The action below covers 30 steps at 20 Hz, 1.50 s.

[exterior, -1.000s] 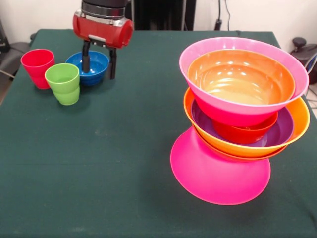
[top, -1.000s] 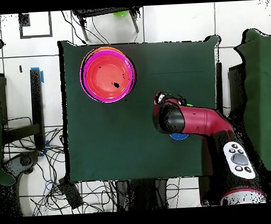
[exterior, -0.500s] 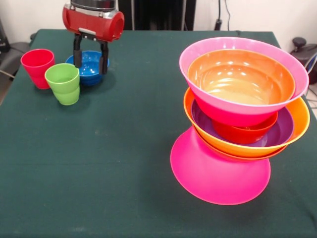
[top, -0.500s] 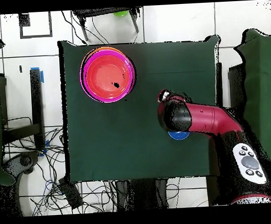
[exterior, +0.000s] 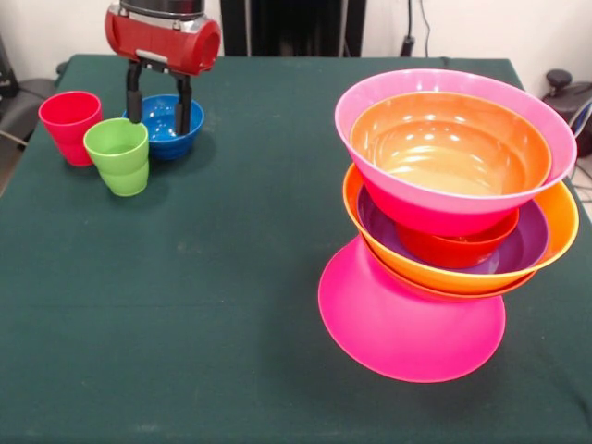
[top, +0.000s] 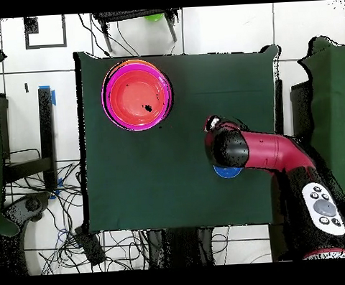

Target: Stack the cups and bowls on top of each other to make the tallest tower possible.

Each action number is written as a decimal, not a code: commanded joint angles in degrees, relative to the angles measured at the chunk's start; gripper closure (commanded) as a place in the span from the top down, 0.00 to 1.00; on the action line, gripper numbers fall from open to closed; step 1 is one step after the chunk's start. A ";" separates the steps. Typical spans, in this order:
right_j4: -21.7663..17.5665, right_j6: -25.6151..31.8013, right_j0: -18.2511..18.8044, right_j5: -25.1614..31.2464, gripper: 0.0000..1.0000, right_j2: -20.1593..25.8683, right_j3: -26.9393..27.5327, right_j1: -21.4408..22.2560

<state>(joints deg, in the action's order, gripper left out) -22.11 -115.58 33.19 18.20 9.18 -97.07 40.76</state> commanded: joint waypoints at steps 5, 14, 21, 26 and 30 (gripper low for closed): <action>-9.39 10.81 3.74 2.96 1.00 6.15 0.82 -4.99; -13.91 8.15 5.53 -0.22 1.00 7.06 0.99 -7.45; -15.10 6.08 5.06 -0.76 1.00 7.35 1.17 -8.13; -14.95 5.74 4.87 0.05 1.00 7.65 1.52 -8.14; -14.70 5.60 4.57 0.68 1.00 7.69 1.75 -7.90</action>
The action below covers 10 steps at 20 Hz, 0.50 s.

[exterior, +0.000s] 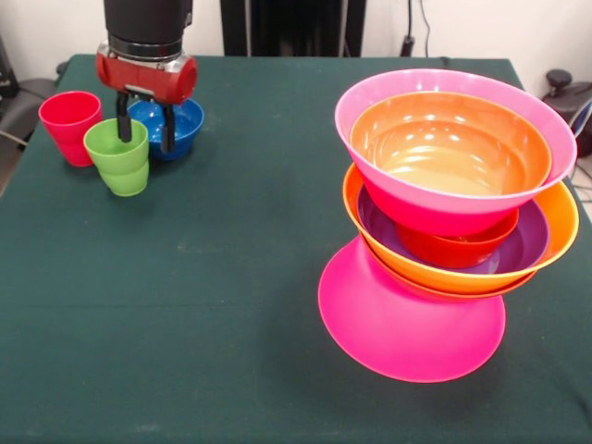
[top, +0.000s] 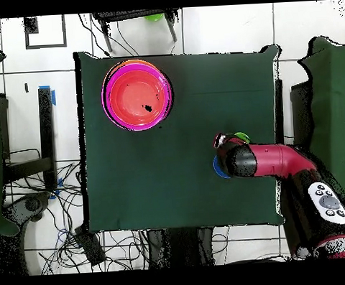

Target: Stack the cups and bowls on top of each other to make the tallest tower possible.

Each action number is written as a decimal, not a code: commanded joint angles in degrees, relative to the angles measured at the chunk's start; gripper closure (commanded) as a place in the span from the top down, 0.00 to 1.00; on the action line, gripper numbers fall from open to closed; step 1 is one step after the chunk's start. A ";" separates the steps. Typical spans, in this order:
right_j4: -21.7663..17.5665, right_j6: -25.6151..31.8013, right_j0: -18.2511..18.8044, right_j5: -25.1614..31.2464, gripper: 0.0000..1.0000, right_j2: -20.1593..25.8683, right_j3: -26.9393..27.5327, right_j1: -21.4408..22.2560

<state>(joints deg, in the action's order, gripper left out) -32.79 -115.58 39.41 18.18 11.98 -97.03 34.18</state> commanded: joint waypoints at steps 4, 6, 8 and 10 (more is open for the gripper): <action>-4.81 5.48 -1.81 -0.41 1.00 4.68 2.71 -3.03; -5.41 5.71 -1.97 -0.82 1.00 4.48 3.23 -3.69; -6.37 5.88 -2.15 -1.48 0.00 4.34 3.38 -3.78; -7.76 5.95 -2.76 -2.67 0.00 3.80 3.35 -3.72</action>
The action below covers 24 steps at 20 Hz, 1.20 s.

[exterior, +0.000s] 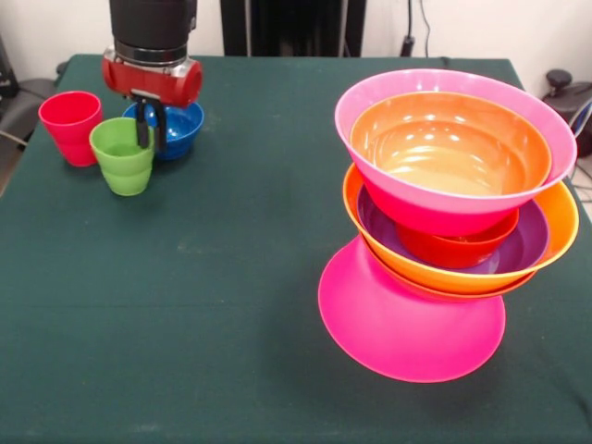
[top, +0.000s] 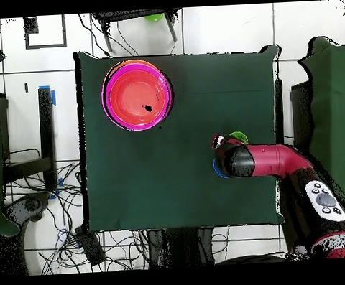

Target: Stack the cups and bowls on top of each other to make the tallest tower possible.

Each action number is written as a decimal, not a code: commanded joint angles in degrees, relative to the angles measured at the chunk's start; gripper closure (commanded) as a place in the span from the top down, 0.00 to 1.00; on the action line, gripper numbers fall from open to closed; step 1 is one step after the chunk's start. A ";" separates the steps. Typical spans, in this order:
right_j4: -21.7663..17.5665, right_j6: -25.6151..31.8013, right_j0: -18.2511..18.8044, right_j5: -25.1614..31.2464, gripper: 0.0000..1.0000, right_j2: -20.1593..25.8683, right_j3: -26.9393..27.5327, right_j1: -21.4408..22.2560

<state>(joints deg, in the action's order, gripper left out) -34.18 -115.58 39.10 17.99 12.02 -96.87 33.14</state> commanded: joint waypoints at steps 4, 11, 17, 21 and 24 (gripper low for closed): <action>-6.81 4.43 -4.07 -1.27 0.00 2.36 3.82 -2.45; -6.04 1.79 -4.97 -1.61 0.00 1.39 3.96 -2.80; -5.53 1.81 -5.38 -1.22 0.00 1.26 3.96 -2.60; -5.24 2.78 -5.02 -0.31 0.00 1.88 3.70 -2.07; -5.46 3.90 -4.78 0.12 1.00 2.56 3.40 -1.78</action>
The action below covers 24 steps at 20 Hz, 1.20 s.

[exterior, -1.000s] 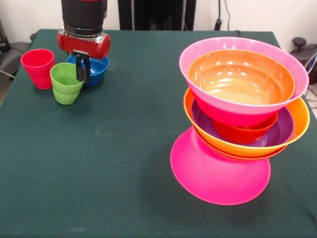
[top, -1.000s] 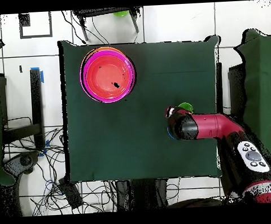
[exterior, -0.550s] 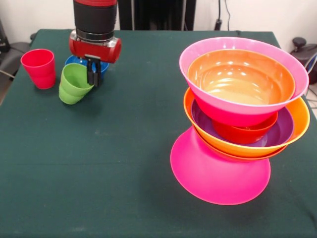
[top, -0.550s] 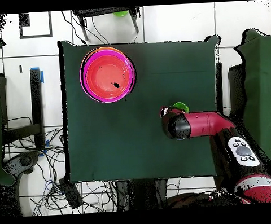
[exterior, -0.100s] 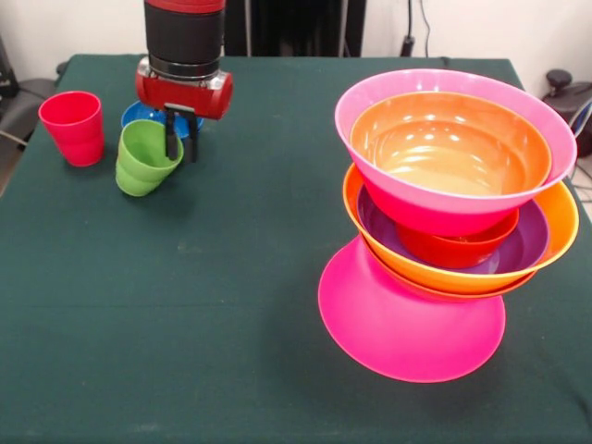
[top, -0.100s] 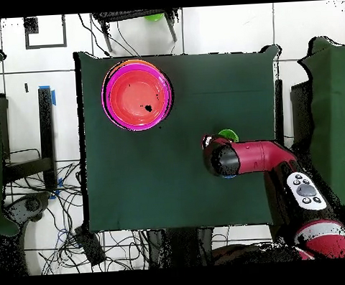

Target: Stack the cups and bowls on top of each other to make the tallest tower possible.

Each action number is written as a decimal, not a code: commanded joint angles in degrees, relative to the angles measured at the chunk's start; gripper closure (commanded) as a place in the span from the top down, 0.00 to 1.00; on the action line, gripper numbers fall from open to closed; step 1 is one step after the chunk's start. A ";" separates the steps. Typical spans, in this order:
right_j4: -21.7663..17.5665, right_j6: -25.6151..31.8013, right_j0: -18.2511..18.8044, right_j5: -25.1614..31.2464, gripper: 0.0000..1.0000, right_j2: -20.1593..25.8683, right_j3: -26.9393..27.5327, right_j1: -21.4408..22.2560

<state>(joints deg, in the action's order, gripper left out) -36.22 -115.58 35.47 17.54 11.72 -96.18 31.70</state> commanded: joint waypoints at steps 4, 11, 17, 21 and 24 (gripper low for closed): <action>-3.34 5.35 -0.87 2.06 1.00 3.52 2.41 0.04; -1.93 4.81 -0.58 3.42 1.00 3.74 2.53 -0.14; -2.29 4.04 -1.26 2.75 1.00 3.18 4.65 -1.65; -3.27 3.13 -2.41 1.81 1.00 1.86 6.95 -3.60; -3.84 3.09 -2.92 1.20 1.00 1.48 7.23 -3.85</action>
<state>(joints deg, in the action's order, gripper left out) -36.23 -115.58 35.14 17.54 11.60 -93.76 30.78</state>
